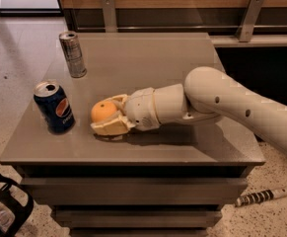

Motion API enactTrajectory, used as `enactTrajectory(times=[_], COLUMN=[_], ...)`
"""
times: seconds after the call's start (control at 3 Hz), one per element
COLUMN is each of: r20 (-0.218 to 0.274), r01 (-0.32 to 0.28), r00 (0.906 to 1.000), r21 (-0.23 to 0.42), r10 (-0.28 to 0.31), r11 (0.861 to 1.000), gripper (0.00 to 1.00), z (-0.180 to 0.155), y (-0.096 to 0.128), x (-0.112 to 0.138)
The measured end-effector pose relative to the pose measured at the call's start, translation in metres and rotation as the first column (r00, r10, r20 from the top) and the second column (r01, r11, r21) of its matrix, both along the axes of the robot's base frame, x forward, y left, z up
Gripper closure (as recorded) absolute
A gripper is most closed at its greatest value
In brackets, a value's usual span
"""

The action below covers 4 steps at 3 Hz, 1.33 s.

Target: Move orange near pepsi can

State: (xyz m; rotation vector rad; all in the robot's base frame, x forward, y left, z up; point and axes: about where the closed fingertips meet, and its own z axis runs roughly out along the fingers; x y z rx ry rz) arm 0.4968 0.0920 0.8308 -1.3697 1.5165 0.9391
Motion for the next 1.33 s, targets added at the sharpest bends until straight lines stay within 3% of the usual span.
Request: enactTrajectory(times=[0.33,0.67,1.33], r20=[-0.006,-0.008,-0.008], r01=[-0.047,-0.060,-0.060], r00=[0.9989,0.9982,0.9982], r21=[-0.010,-0.012,-0.012], r10=[0.046,0.060,0.060], r11=[0.999,0.998,0.998], gripper=[1.00,0.91,0.44], z=[-0.0075,-0.0086,-0.0068], y=[0.0060,0.0077,0.0079], x=[-0.0028,-0.0036,-0.0037])
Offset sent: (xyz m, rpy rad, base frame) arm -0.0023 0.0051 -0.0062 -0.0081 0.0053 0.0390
